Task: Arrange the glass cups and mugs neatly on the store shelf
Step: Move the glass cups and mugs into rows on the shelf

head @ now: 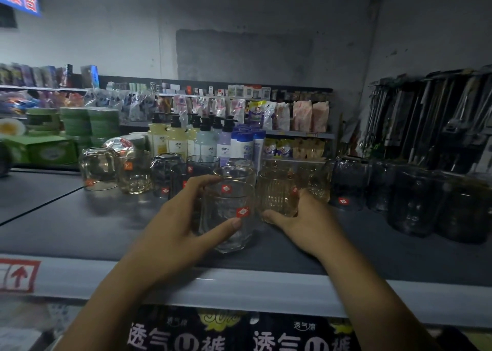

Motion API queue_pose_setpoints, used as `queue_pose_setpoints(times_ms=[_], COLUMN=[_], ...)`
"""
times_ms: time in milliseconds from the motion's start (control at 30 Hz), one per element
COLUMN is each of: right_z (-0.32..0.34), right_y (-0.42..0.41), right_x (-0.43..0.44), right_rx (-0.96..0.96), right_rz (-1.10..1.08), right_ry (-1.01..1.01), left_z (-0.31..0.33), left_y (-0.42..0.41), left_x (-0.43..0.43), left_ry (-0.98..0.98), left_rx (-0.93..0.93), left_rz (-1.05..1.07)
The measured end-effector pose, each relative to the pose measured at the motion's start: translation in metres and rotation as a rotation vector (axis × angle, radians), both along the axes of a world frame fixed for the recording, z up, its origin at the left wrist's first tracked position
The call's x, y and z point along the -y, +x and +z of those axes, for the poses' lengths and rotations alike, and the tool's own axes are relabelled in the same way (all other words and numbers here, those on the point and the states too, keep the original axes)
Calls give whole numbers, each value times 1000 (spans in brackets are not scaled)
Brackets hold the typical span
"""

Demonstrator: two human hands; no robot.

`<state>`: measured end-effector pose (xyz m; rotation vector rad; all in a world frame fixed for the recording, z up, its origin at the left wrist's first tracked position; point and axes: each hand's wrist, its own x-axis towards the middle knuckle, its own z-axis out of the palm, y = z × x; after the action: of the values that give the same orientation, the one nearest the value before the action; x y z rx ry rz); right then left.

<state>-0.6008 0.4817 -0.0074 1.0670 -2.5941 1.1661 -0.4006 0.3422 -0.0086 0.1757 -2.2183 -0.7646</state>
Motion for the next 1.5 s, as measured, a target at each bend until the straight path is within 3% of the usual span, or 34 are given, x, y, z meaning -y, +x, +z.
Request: queue_pose_setpoints(times_ms=[167, 367, 500, 767, 1300, 1500], right_z=[4, 20, 30, 53, 20, 7], right_y=[0, 22, 79, 227, 474, 546], right_x=[-4, -30, -23, 71, 386, 514], right_rx=[-29, -237, -363, -511, -265, -100], right_rz=[10, -20, 5, 54, 589, 791], right_ry=[-31, -148, -327, -357, -248, -348], left_z=[-1, 9, 6, 7, -14, -14], left_y=[-1, 20, 57, 189, 486, 550], left_x=[3, 11, 38, 125, 325, 412], left_ry=[-15, -102, -95, -73, -26, 4], left_rx=[-27, -222, -189, -119, -64, -48], left_rz=[45, 137, 179, 246, 642, 734])
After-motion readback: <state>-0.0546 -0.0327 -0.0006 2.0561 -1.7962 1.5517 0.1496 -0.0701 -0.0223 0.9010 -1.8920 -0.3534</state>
